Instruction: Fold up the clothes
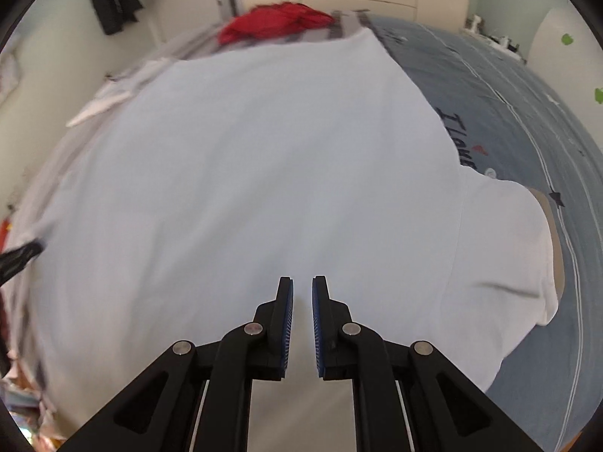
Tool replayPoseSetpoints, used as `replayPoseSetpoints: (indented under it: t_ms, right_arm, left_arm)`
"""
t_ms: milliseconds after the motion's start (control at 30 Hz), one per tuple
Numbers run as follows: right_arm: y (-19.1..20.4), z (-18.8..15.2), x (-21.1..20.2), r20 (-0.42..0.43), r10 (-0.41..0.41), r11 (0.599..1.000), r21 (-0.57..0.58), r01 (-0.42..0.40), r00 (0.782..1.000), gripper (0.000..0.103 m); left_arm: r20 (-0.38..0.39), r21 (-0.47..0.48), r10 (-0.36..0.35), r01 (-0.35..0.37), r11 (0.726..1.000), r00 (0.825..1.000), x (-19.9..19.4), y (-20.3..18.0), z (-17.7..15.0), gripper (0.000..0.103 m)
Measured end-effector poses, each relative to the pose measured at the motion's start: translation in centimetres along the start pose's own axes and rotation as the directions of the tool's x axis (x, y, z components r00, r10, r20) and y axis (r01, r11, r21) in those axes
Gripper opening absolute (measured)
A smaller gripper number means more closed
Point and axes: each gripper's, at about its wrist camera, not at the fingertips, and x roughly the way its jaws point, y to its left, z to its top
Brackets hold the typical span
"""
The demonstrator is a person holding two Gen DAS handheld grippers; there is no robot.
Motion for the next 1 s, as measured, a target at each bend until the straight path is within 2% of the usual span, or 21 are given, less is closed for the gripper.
replayPoseSetpoints:
  t_ms: [133,233,267,300,367,400,500,567,667,733,767,833,900,967,1000]
  right_arm:
    - [-1.3,-1.9,0.9,-0.045,-0.015,0.999,0.047,0.017,0.999,0.01]
    - [-1.8,-2.2,0.2,-0.065,-0.038,0.998,0.048,0.041,0.997,0.01]
    - [-1.8,-1.9,-0.2,-0.058,-0.045,0.998,0.045,0.047,0.997,0.01]
    - [-1.8,-1.5,-0.6,-0.05,-0.051,0.998,0.04,0.053,0.997,0.01]
    - [-1.8,-0.5,-1.4,-0.024,-0.058,0.998,0.032,0.059,0.998,0.013]
    - [-1.9,0.3,-1.4,-0.009,-0.055,0.998,0.029,0.056,0.998,0.017]
    - [-2.2,2.5,-0.7,0.029,-0.054,0.998,0.019,0.053,0.998,0.018]
    - [-3.3,3.8,0.4,0.04,-0.054,0.998,0.03,0.053,0.998,0.018]
    - [-5.7,6.1,2.9,0.039,-0.057,0.997,0.062,0.054,0.998,0.018]
    - [-7.9,6.7,4.3,0.012,-0.066,0.994,0.087,0.065,0.998,0.018]
    - [-9.1,6.9,4.8,-0.002,-0.06,0.992,0.108,0.06,0.998,0.017]
    - [-11.2,7.1,5.2,-0.014,-0.022,0.991,0.135,0.024,1.0,0.007]
    - [-12.1,7.9,4.8,-0.021,-0.023,0.994,0.11,0.025,1.0,0.006]
    - [-12.9,8.9,4.3,-0.025,-0.028,0.994,0.106,0.031,0.999,0.006]
    - [-13.3,9.6,4.1,-0.025,-0.036,0.993,0.108,0.039,0.999,0.011]
  left_arm:
    - [-0.018,-0.036,0.09,-0.091,0.995,0.996,-0.7,2.8,-0.9,0.021]
    - [-0.028,-0.101,0.114,-0.116,0.988,0.993,-1.8,3.8,-0.1,0.023]
    - [0.007,-0.085,0.108,-0.107,0.991,0.994,-2.6,3.3,0.6,0.023]
    - [0.047,-0.061,0.091,-0.088,0.994,0.995,-3.2,2.5,1.3,0.023]
    - [0.101,-0.013,0.005,-0.003,1.0,0.995,-3.9,0.7,2.8,0.024]
    - [0.106,0.011,-0.051,0.05,0.999,0.993,-3.5,-0.6,3.8,0.024]
    - [0.082,0.087,-0.117,0.11,0.99,0.99,-1.2,-4.0,5.9,0.025]
    - [0.064,0.131,-0.117,0.108,0.985,0.991,1.0,-5.7,6.8,0.025]
    - [0.007,0.083,-0.05,0.049,0.995,0.999,4.2,-5.6,7.6,0.026]
    - [-0.003,-0.019,-0.014,0.014,1.0,1.0,5.1,-3.5,8.1,0.033]
    - [-0.013,-0.064,0.023,-0.024,0.998,1.0,5.2,-2.4,8.4,0.033]
    - [-0.027,-0.14,0.087,-0.09,0.986,0.996,4.9,-0.7,9.0,0.033]
    - [-0.044,-0.15,0.156,-0.161,0.975,0.987,4.7,-0.2,9.9,0.033]
    - [-0.025,-0.155,0.159,-0.161,0.975,0.987,4.0,-0.3,11.5,0.033]
    - [-0.015,-0.154,0.156,-0.156,0.976,0.988,3.7,-0.5,12.5,0.033]
